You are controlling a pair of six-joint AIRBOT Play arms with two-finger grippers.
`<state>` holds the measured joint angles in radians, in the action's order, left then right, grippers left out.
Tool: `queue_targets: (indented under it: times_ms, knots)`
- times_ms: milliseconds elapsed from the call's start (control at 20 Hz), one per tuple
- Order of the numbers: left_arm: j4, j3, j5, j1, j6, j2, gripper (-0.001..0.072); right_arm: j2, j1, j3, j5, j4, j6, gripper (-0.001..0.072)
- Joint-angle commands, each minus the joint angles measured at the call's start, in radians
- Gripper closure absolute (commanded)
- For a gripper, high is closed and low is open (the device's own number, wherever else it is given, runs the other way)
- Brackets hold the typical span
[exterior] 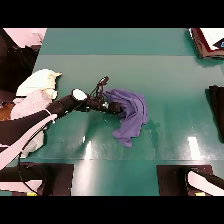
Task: Fold the shirts.
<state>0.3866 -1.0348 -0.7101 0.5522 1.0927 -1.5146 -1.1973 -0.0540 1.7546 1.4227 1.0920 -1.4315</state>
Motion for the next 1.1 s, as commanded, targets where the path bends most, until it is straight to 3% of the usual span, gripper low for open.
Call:
queue_targets:
  times_ms: [0,100,150,200,250,300,400,600,700,750,800,850,900,1050]
  knots:
    - [0.048,-0.063,-0.049,0.000,-0.001,-0.001,0.0678,0.018,0.032,-0.090,0.077,-0.002,0.000,0.0694]
    - [0.138,-0.124,-0.116,0.000,0.005,-0.001,0.0678,0.060,0.097,-0.275,0.064,-0.002,0.000,0.0677]
    - [0.186,-0.153,-0.145,0.000,0.020,-0.001,0.0678,0.081,0.144,-0.391,0.035,-0.005,0.000,0.0444]
    - [0.237,-0.179,-0.167,0.000,0.044,-0.001,0.0678,0.098,0.197,-0.512,-0.003,-0.028,-0.001,0.0131]
    - [0.279,-0.198,-0.182,0.000,0.063,-0.001,0.0678,0.108,0.243,-0.621,-0.049,-0.081,-0.001,0.0044]
    - [0.313,-0.210,-0.194,0.000,0.075,-0.001,0.0678,0.108,0.291,-0.718,-0.105,-0.152,0.000,0.0044]
    - [0.354,-0.217,-0.210,0.000,0.090,-0.001,0.0678,0.084,0.397,-0.872,-0.247,-0.274,0.000,0.0045]
    - [0.394,-0.217,-0.241,0.000,0.113,-0.001,0.0678,-0.003,0.582,-0.934,-0.448,-0.313,0.000,0.0056]
    - [0.400,-0.217,-0.251,0.000,0.114,-0.001,0.0678,-0.044,0.612,-0.913,-0.488,-0.312,-0.001,0.0154]
    - [0.401,-0.217,-0.254,0.000,0.114,-0.001,0.0678,-0.060,0.613,-0.901,-0.489,-0.311,-0.001,0.0161]
    - [0.401,-0.217,-0.258,0.000,0.114,-0.001,0.0677,-0.073,0.613,-0.888,-0.486,-0.300,-0.001,0.0286]
    - [0.404,-0.217,-0.261,0.000,0.117,-0.001,0.0678,-0.079,0.613,-0.876,-0.476,-0.276,-0.001,0.0534]
    - [0.414,-0.217,-0.264,-0.001,0.133,0.000,0.0678,-0.079,0.613,-0.863,-0.459,-0.241,0.000,0.0695]
    - [0.623,-0.231,-0.276,-0.002,0.235,0.055,0.0678,0.003,0.597,-0.805,-0.397,-0.023,-0.097,0.0696]
